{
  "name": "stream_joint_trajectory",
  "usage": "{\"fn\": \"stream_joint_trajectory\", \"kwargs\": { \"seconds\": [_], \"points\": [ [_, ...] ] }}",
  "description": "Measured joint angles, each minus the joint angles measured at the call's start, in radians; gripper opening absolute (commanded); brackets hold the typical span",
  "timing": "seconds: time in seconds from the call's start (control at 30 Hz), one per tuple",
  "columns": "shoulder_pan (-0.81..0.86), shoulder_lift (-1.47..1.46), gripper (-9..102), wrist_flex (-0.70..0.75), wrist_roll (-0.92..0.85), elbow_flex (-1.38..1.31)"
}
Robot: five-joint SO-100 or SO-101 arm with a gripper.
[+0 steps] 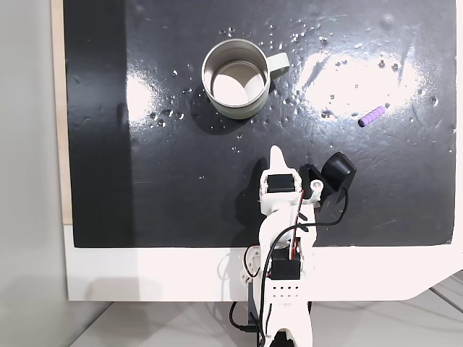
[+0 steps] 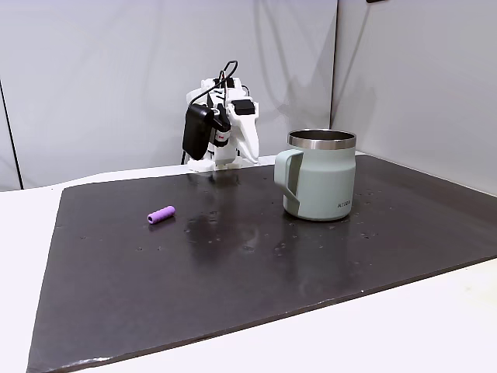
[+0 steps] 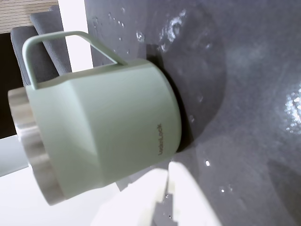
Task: Grasp a pengrip and put it in the cup.
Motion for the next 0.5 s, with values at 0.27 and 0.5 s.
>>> {"fn": "stream_joint_trajectory", "kwargs": {
  "seconds": [0.27, 0.5],
  "points": [
    [-0.032, 0.0, 0, 0.032, -0.114, 0.0],
    [-0.037, 0.0, 0, 0.222, -0.25, -0.133]
  ]
}}
